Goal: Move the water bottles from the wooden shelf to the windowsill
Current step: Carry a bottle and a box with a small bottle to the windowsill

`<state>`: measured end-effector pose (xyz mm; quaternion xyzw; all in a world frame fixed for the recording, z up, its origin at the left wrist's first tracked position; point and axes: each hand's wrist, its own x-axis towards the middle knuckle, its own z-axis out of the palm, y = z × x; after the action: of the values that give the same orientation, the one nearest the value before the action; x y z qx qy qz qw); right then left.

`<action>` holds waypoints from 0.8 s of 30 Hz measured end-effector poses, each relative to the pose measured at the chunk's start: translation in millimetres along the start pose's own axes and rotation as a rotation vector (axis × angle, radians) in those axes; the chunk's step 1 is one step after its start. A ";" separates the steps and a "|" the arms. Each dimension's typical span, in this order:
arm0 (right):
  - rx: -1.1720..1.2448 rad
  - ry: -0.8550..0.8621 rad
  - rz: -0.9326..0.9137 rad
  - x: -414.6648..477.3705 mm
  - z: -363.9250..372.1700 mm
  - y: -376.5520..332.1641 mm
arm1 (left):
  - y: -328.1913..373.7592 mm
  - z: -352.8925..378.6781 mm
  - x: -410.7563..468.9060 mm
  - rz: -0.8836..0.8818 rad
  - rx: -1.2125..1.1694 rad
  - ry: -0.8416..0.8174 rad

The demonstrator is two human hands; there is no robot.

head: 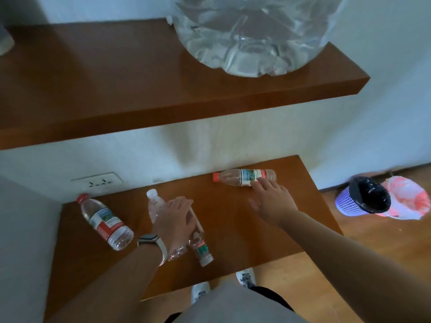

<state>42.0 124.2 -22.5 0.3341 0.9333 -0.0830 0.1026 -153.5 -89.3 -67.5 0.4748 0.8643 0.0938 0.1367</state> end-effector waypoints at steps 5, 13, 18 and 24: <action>-0.012 -0.016 -0.038 36.3 10.5 28.1 | 19.4 16.2 4.6 -0.136 0.072 0.020; -0.001 -0.036 -0.144 88.3 28.4 59.8 | 42.3 45.4 8.6 -0.406 -0.014 0.067; 0.005 -0.029 -0.267 111.2 39.2 73.1 | 56.0 59.7 7.7 -0.613 -0.169 0.136; -0.007 -0.110 -0.310 128.6 53.3 80.8 | 64.6 68.4 10.4 -0.776 -0.266 0.106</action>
<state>3.8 252.0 -112.7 0.1809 0.9669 -0.1128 0.1404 -85.2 -43.9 -114.8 0.0865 0.9654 0.1705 0.1772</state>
